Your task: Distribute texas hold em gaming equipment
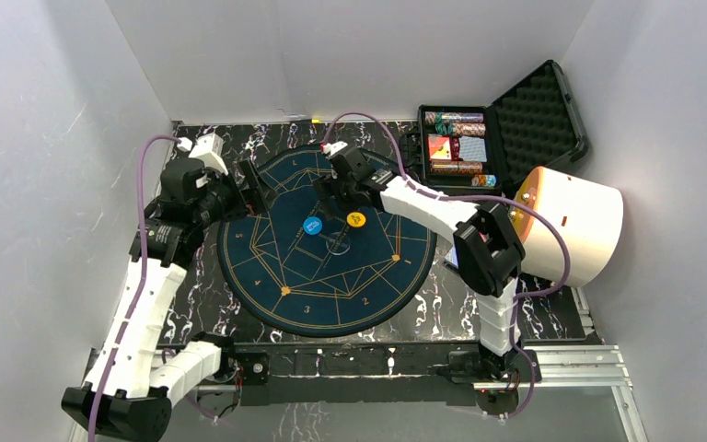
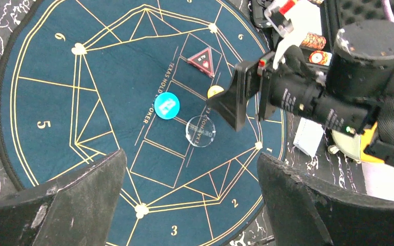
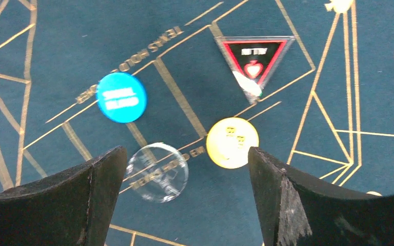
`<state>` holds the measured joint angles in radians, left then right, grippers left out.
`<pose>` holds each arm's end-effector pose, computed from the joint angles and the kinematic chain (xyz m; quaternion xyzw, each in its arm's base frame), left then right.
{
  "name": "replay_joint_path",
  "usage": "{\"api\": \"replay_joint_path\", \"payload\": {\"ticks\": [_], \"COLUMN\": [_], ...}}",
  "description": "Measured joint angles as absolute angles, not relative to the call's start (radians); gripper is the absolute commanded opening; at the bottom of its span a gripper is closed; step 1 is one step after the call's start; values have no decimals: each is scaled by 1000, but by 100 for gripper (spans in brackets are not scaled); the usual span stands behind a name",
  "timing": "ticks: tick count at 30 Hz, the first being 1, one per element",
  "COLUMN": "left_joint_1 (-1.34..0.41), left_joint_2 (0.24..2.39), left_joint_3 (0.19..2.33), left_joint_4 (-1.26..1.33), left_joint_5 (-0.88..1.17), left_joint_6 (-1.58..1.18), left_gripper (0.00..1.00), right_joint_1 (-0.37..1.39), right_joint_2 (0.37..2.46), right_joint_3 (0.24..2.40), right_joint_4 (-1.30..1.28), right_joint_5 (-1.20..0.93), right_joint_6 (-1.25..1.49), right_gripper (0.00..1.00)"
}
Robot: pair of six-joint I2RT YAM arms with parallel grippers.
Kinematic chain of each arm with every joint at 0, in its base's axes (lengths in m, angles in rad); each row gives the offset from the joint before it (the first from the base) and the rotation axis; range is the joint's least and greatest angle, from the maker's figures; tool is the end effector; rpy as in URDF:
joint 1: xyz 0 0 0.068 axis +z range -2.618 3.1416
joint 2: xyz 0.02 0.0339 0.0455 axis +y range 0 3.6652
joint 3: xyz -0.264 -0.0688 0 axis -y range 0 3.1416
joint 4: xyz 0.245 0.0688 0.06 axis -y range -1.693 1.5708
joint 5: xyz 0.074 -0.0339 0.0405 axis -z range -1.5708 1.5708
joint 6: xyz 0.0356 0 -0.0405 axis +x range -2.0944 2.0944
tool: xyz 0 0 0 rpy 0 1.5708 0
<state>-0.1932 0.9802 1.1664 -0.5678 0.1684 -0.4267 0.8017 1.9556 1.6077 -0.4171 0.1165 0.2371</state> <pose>0.1990 -0.0450 0.3965 -0.0494 0.8253 -0.2366 0.5103 0.3151 0.3196 0.2553 -0.2339 0.8884 0.1478 0.3664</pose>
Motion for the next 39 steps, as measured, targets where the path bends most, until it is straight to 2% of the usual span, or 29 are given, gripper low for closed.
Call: {"api": "replay_joint_path", "payload": {"ticks": [4, 15, 18, 20, 28, 36, 38, 39], "left_joint_1": [-193, -193, -193, -193, -193, -193, -192, -193], "left_joint_2": [962, 985, 985, 986, 989, 992, 992, 992], "left_joint_3": [1143, 1140, 1140, 1140, 1147, 1150, 1150, 1150], "left_joint_4": [-571, -570, -570, -570, -572, -573, -573, -573], "left_joint_5": [177, 196, 200, 204, 207, 215, 220, 222], "left_joint_6": [-433, -435, -435, -434, -430, -432, -436, -439], "left_gripper": [98, 98, 98, 98, 98, 98, 98, 98], "right_joint_1": [772, 737, 737, 736, 655, 536, 525, 523], "right_joint_2": [2009, 2190, 2231, 2253, 2275, 2377, 2389, 2393], "right_joint_3": [1634, 1734, 1750, 1766, 1787, 1912, 1927, 1936], "right_joint_4": [-419, -381, -367, -364, -279, -214, -202, -204], "right_joint_5": [176, 206, 222, 244, 270, 254, 253, 252], "right_joint_6": [208, 201, 198, 197, 196, 140, 109, 96], "right_gripper": [81, 79, 67, 63, 63, 61, 64, 69]}}
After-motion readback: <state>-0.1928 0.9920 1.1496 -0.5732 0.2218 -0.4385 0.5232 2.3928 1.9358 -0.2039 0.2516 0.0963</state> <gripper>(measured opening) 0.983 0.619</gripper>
